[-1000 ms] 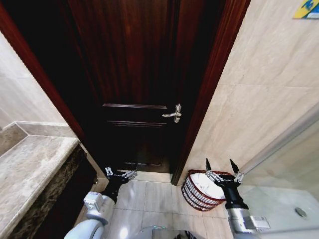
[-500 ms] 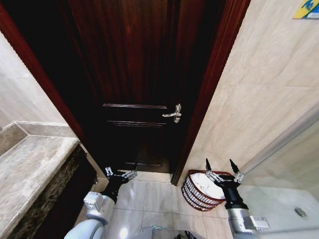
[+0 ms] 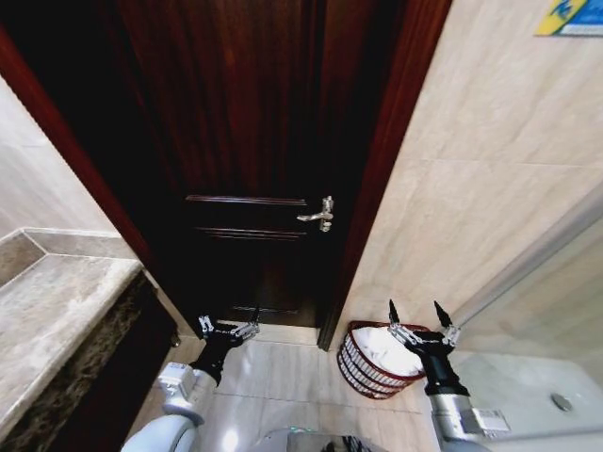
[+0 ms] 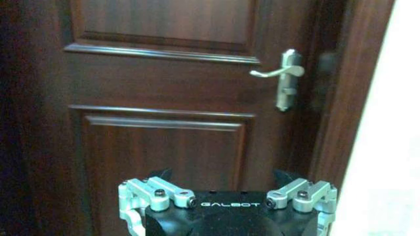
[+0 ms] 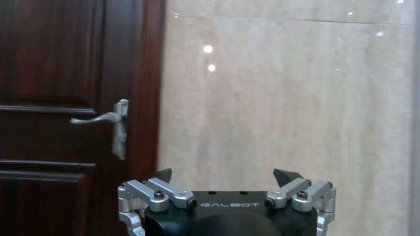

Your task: Discard the used towel into the hamper.

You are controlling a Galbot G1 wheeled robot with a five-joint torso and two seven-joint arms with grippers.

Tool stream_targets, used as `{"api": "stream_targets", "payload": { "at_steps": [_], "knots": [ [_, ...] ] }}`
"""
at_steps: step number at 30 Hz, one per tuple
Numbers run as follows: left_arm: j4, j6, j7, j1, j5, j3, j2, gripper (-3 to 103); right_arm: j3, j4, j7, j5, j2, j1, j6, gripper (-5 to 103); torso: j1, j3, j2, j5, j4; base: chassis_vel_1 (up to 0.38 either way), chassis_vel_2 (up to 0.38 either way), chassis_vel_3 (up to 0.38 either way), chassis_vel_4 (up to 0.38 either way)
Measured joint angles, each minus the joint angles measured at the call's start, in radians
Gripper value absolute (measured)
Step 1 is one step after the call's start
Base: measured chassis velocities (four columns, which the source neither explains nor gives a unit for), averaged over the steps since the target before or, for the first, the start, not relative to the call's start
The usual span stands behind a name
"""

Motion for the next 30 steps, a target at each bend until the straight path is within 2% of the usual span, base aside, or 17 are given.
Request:
{"api": "stream_targets", "payload": {
  "at_steps": [7,10,30],
  "knots": [
    [0.000,0.000,0.000,0.000,0.000,0.000,0.000,100,0.001,0.000,0.000,0.000,0.000,0.000,0.000,100,0.000,0.000,0.000,-0.0001,0.0001,-0.132,-0.120,0.118,0.097],
    [0.000,0.000,0.000,0.000,0.000,0.000,0.000,100,0.000,0.000,0.000,0.000,0.000,0.000,0.000,100,0.000,0.000,0.000,-0.0009,0.0001,0.020,0.007,-0.012,-0.015],
    [0.000,0.000,0.000,0.000,0.000,0.000,0.000,100,0.000,0.000,0.000,0.000,0.000,0.000,0.000,100,0.000,0.000,0.000,-0.0002,0.0000,0.017,0.014,-0.014,-0.010]
  ]
}}
